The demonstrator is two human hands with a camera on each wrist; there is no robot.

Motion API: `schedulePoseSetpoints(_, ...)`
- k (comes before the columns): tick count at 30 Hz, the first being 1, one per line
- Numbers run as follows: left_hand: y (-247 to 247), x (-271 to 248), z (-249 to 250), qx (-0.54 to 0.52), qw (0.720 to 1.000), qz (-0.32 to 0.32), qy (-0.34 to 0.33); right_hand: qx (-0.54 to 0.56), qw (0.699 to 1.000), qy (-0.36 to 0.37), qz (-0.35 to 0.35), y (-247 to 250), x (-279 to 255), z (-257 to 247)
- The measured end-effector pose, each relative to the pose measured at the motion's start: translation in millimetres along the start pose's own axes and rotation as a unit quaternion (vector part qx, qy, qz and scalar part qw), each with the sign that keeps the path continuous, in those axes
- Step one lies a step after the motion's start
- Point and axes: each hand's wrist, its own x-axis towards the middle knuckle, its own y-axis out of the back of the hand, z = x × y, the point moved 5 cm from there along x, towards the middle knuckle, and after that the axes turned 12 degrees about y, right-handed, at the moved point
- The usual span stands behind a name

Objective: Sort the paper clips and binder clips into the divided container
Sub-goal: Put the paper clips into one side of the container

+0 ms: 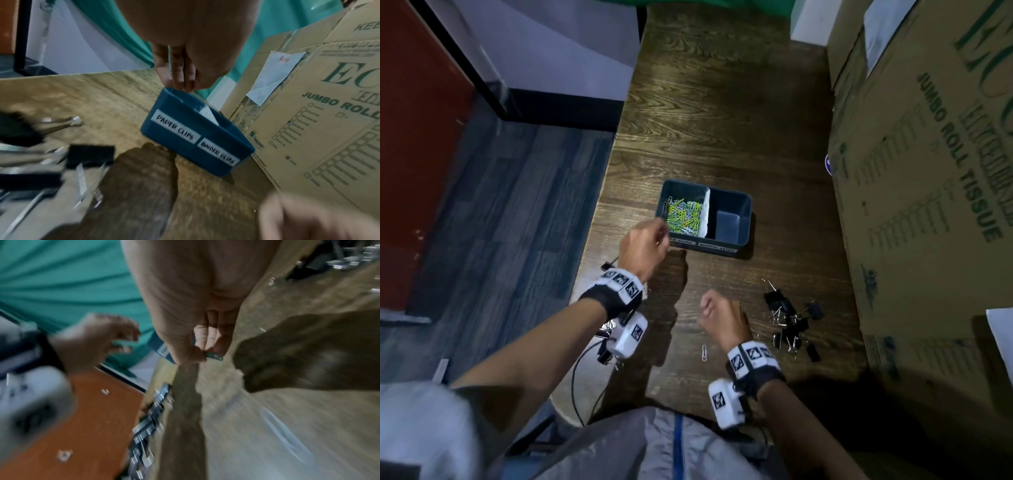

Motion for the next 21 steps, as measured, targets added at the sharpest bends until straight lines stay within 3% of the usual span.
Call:
schedulePoseSetpoints(3,-6.6,-28.8,-29.0,0.033,0.999,-0.007,0.024,0.028,0.994,0.066,0.079,41.4,35.4,-32.9)
schedulePoseSetpoints(5,-17.3,-49.9,-37.7,0.082,0.995,-0.053,0.01,0.037,0.985,0.102,0.137,68.8,61.5,-55.5)
schedulePoseSetpoints(9,-49.7,-102.5,-25.4,0.152,0.968,-0.174,-0.103,0.077,0.969,0.122,0.201,101.9,102.9,-81.7)
schedulePoseSetpoints(14,-86.1,-139.6,-4.8,0.21,0.915,-0.232,-0.256,0.048,0.966,0.127,0.222,111.7,99.9,-66.4)
schedulePoseSetpoints(18,-106.0,-159.1,16.7,0.209,0.878,-0.217,-0.371,-0.019,0.976,0.049,0.21,99.7,70.0,-3.2)
schedulePoseSetpoints(21,-130.3,-170.3,3.2,0.271,0.832,-0.271,-0.401,-0.081,0.981,-0.053,0.167,96.9,40.3,49.1)
